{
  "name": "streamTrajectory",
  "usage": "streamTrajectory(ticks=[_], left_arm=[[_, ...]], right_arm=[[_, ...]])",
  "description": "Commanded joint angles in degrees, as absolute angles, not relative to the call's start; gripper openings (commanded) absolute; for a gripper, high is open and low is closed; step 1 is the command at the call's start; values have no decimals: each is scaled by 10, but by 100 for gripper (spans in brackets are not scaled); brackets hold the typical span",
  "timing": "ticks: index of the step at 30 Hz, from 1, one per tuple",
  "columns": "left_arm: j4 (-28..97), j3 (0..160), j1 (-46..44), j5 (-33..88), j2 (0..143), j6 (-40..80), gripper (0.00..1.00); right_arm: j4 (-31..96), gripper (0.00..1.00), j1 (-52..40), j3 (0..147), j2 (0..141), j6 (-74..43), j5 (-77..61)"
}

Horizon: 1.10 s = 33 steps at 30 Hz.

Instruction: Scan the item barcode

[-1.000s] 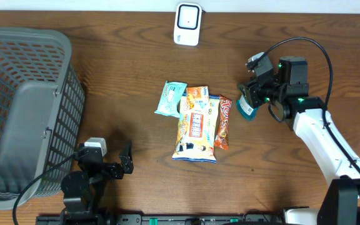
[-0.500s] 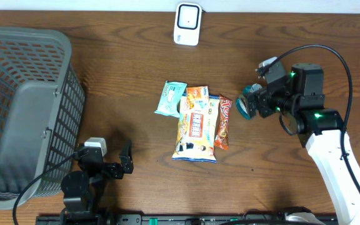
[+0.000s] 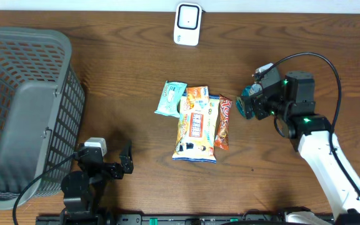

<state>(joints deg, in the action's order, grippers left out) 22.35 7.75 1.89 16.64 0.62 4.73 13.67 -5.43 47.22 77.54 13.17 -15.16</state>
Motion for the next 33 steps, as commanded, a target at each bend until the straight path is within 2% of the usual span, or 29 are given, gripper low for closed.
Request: streamTrajectory(ticks=[1,4,6,10,13,15,16,19,20,21,22,24,25,26,27,33], left_arm=[[234,69,22,174,3,52,100],[234,69,22,174,3,53,100],[234,69,22,174,3,52,100],[234,69,22,174,3,52,100],[234,69,22,174,3,52,100],[234,69,22,174,3,52,100],[234,69,22,174,3,53,100],[234,69,22,174,3,52,100],[234,69,22,174,3,52,100],[234,69,22,174,3,52,100],[234,69,22,174,3,52,100],[234,69,22,174,3,52,100],[234,69,22,174,3,53,100],[234,69,22,174,3,52,100],[234,69,22,174,3,52,100],[234,69,22,174,3,52,100]], right_arm=[[120,99,-57,468,811,131,-152],[97,99,-57,468,844,127,-152],[92,92,-57,468,859,126,-152],[91,53,-57,468,869,127,-151],[85,29,-57,468,869,126,-151],[85,21,-57,468,869,122,-151],[85,21,-57,468,869,122,-151],[84,24,-57,468,869,122,-151],[83,30,-57,468,869,122,-151],[83,40,-57,468,868,121,-151],[83,58,-57,468,864,111,-151],[83,69,-57,468,852,103,-151],[87,89,-57,468,835,103,-151],[92,96,-57,468,824,103,-151],[96,99,-57,468,811,103,-151],[127,99,-57,468,726,103,-151]])
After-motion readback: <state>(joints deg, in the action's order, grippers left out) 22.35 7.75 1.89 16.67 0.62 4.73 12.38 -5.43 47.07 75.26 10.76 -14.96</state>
